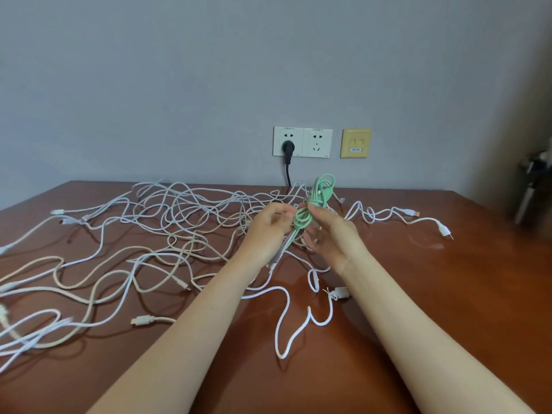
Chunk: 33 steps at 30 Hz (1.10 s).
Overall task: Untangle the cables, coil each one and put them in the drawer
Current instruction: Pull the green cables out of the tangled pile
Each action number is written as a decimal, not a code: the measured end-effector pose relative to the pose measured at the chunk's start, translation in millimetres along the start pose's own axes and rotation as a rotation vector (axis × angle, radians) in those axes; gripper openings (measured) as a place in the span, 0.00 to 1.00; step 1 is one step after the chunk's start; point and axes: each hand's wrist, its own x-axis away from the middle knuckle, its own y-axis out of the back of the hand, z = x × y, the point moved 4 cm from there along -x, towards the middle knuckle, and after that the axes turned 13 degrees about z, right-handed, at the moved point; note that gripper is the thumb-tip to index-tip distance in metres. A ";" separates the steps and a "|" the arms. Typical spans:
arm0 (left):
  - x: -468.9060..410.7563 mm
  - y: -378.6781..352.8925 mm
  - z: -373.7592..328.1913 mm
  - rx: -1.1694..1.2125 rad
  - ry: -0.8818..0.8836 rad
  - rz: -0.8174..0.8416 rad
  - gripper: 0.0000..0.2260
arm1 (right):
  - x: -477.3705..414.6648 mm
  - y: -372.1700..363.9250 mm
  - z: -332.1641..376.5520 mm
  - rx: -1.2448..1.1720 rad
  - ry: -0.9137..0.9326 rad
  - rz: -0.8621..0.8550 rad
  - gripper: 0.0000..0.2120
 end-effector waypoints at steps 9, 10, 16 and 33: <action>18.2 32.3 -33.4 0.099 -0.012 -0.021 0.04 | 8.9 -36.5 8.2 0.014 0.041 0.091 0.05; 19.5 40.8 -37.9 0.098 -0.022 -0.036 0.04 | 8.4 -45.6 8.4 0.039 0.034 0.114 0.05; 39.4 96.6 -55.7 0.082 -0.039 -0.178 0.08 | 4.6 -113.2 5.9 0.277 0.044 0.267 0.09; 170.1 270.1 -66.1 -1.238 0.026 -0.500 0.20 | -4.3 -279.6 -64.1 0.394 0.031 0.446 0.11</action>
